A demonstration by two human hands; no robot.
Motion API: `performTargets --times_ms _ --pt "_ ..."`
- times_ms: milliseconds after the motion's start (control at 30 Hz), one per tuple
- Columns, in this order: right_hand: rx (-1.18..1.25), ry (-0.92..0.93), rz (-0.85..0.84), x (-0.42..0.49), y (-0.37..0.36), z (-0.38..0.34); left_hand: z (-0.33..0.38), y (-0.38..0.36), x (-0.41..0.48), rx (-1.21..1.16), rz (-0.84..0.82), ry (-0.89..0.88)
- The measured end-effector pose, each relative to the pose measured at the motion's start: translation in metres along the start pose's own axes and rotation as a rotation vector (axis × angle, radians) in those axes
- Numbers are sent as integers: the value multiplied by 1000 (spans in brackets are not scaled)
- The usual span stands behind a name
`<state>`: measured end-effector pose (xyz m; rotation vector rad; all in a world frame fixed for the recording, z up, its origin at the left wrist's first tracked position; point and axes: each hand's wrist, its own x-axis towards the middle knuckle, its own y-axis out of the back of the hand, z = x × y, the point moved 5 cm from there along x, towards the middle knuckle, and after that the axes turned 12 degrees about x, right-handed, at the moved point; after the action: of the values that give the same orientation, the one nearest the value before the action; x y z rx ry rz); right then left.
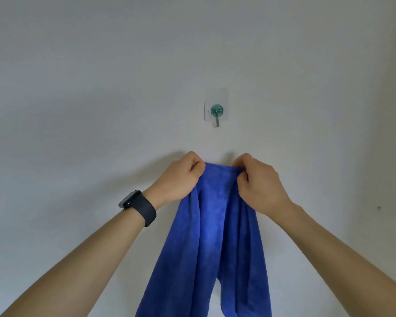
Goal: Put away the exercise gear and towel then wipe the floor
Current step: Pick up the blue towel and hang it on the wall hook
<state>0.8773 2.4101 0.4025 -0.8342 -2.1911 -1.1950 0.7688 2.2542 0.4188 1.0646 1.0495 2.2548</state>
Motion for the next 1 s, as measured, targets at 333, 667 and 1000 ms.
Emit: performTargets --times_ms 333,667,1000 --pt "32 154 -52 20 4 -2 -4 33 19 95 156 -131" --pt "-265 278 299 91 42 -49 35 83 64 274 645 -184" --pt "-291 255 357 56 -3 -22 10 16 46 472 967 -264"
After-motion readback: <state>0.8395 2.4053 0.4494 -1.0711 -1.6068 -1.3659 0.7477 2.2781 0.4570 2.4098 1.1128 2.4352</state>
